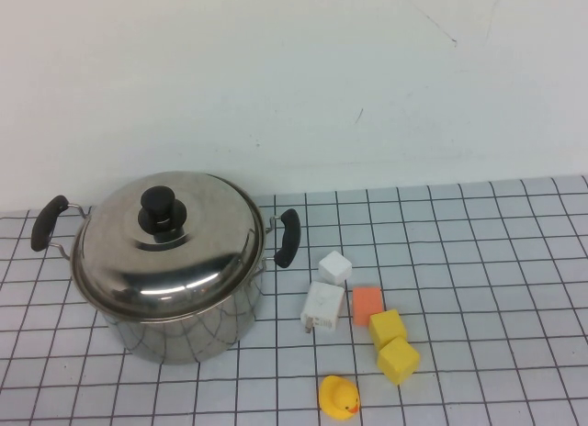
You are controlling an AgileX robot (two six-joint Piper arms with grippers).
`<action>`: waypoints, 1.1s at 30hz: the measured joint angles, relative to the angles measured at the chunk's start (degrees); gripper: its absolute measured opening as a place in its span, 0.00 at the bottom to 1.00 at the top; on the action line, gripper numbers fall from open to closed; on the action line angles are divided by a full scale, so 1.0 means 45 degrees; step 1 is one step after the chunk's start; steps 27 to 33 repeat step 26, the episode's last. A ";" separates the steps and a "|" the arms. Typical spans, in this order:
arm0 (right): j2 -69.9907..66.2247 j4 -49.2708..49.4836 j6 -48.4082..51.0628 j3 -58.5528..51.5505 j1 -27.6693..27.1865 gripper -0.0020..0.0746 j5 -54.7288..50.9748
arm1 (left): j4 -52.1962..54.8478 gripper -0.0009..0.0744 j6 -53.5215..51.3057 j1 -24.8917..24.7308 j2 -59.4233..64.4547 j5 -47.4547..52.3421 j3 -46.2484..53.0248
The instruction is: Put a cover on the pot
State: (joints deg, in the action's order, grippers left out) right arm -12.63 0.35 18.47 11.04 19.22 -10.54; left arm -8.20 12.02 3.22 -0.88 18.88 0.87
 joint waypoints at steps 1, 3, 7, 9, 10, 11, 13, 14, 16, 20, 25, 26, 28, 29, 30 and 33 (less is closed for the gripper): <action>0.0189 0.0127 0.0024 -0.0284 -0.0618 0.02 0.0081 | 0.0000 0.01 -0.0023 0.0000 0.0000 0.0000 0.0000; 0.0673 0.0263 -0.0155 -0.0735 -0.1443 0.02 -0.0018 | 0.0000 0.01 -0.0021 0.0000 0.0000 0.0000 0.0000; 0.2131 0.0346 -0.1226 -0.1837 -0.2898 0.02 -0.0671 | 0.0000 0.01 -0.0021 0.0000 0.0000 0.0000 0.0000; 0.2590 0.0508 -0.1471 -0.2361 -0.3531 0.02 -0.0830 | 0.0000 0.01 -0.0021 0.0000 0.0000 0.0000 0.0000; 0.2770 0.0668 -0.1526 -0.2581 -0.3807 0.02 -0.0897 | 0.0000 0.01 -0.0021 0.0000 0.0000 0.0000 0.0000; 0.2855 0.0771 -0.1551 -0.2723 -0.4039 0.02 -0.0983 | 0.0000 0.01 -0.0021 0.0000 0.0000 0.0000 0.0000; 0.2913 0.0861 -0.1608 -0.2810 -0.4324 0.02 -0.1056 | 0.0000 0.01 -0.0021 0.0000 0.0000 0.0000 0.0000; 0.2948 0.0884 -0.1615 -0.2810 -0.4403 0.02 -0.1148 | 0.0000 0.01 -0.0021 0.0000 0.0000 0.0000 0.0000; 0.2959 0.0917 -0.1703 -0.2810 -0.4510 0.02 -0.1431 | 0.0000 0.01 -0.0021 0.0000 0.0000 0.0000 0.0000; 0.2959 0.0885 -0.2401 -0.2765 -0.4517 0.02 -0.1772 | 0.0000 0.01 -0.0021 0.0000 0.0000 0.0000 0.0000; 0.2959 0.0636 -0.2788 -0.2737 -0.4517 0.02 -0.1906 | 0.0000 0.01 -0.0021 0.0000 0.0000 0.0000 0.0000; 0.2959 0.0615 -0.2788 -0.2737 -0.4517 0.02 -0.1904 | 0.0000 0.01 -0.0021 0.0000 0.0000 0.0000 0.0000; 0.2959 0.0615 -0.2788 -0.2737 -0.4517 0.02 -0.1904 | 0.0000 0.01 -0.0021 0.0000 0.0000 0.0000 0.0000; 0.2959 0.0615 -0.2788 -0.2737 -0.4517 0.02 -0.1904 | 0.0000 0.01 -0.0021 0.0000 0.0000 0.0000 0.0000; 0.2959 0.0615 -0.2788 -0.2737 -0.4517 0.02 -0.1904 | 0.0000 0.01 -0.0021 0.0000 0.0000 0.0000 0.0000; 0.2959 0.0615 -0.2788 -0.2737 -0.4517 0.02 -0.1904 | 0.0000 0.01 -0.0021 0.0000 0.0000 0.0000 0.0000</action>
